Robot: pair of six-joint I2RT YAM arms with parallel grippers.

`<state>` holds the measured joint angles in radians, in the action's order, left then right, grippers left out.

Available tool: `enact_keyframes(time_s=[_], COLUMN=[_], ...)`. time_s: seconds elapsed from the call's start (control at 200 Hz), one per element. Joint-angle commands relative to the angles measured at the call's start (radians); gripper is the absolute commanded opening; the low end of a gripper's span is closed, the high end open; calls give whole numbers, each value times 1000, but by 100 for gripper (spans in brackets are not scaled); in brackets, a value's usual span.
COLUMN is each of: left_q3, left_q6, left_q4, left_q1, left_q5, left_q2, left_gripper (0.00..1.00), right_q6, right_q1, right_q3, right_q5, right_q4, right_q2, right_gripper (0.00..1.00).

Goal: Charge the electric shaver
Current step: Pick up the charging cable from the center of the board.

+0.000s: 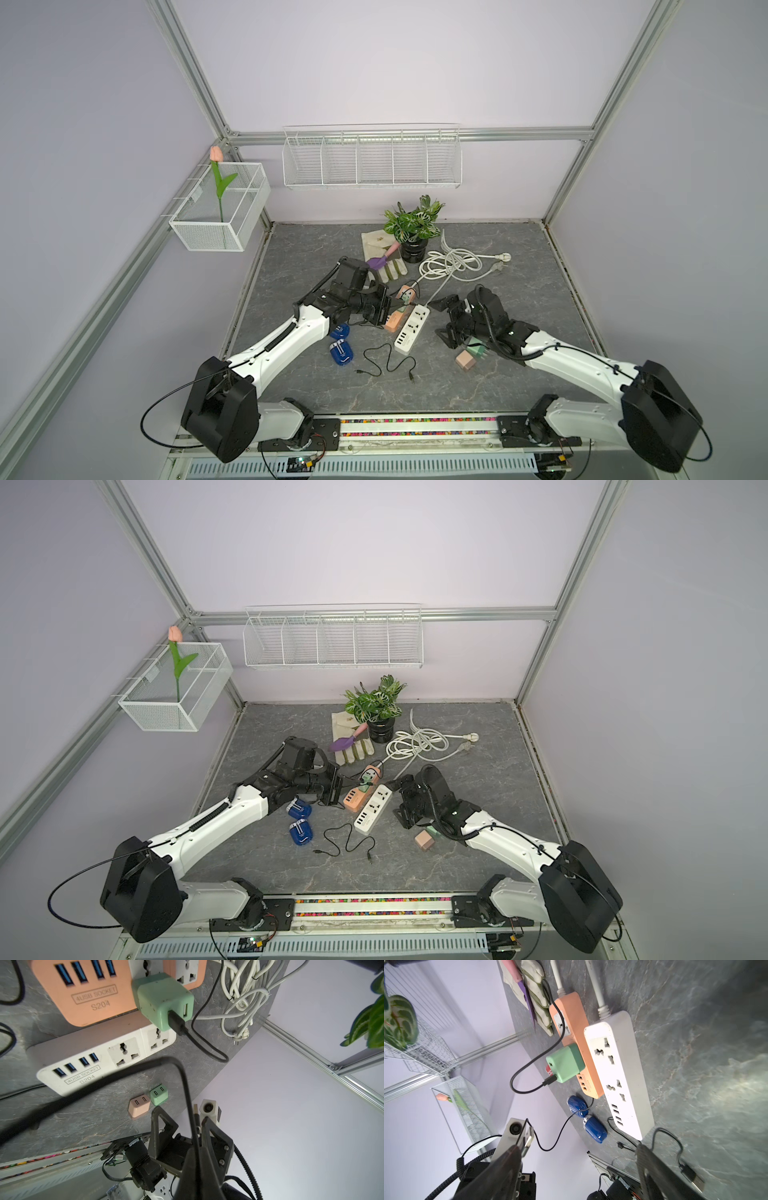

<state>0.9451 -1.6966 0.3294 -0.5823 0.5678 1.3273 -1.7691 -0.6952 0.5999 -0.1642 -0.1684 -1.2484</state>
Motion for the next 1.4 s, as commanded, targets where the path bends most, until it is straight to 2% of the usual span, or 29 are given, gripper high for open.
enact_keyframes(time_s=[0.0, 0.1, 0.275, 0.36, 0.46, 0.645, 0.97, 1.09, 1.23, 1.315, 1.395], left_q3=[55, 72, 100, 101, 98, 90, 89, 86, 86, 87, 83], left_q6=[-2, -4, 4, 5, 5, 0, 1, 1, -3, -15, -30], left_q4=[36, 22, 33, 34, 33, 27, 21, 18, -15, -60, -111], left_q1=[7, 9, 9, 9, 7, 8, 9, 7, -7, -20, -33], left_q5=[62, 58, 40, 37, 32, 32, 36, 18, -28, -55, -82], left_q2=[13, 22, 27, 24, 17, 15, 21, 16, 14, 22, 32], left_gripper=[0, 0, 0, 0, 0, 0, 0, 0, 34, 43, 45], right_q6=[-94, -131, -215, -227, -228, -228, -244, -248, -259, -264, -276], right_q1=[3, 3, 2, 2, 1, 0, 1, 0, -2, -4, -4], right_q3=[18, 56, 69, 76, 81, 68, 78, 87, 120, 140, 154], right_q5=[43, 27, 0, 8, 2, 14, 31, 46, 68, 80, 76], right_q4=[-323, -333, -412, -412, -384, -362, -367, -360, -327, -299, -304], right_q2=[-28, -68, -139, -140, -132, -117, -127, -122, -123, -126, -141], right_gripper=[86, 80, 61, 53, 48, 27, 9, 7, 7, 7, 7])
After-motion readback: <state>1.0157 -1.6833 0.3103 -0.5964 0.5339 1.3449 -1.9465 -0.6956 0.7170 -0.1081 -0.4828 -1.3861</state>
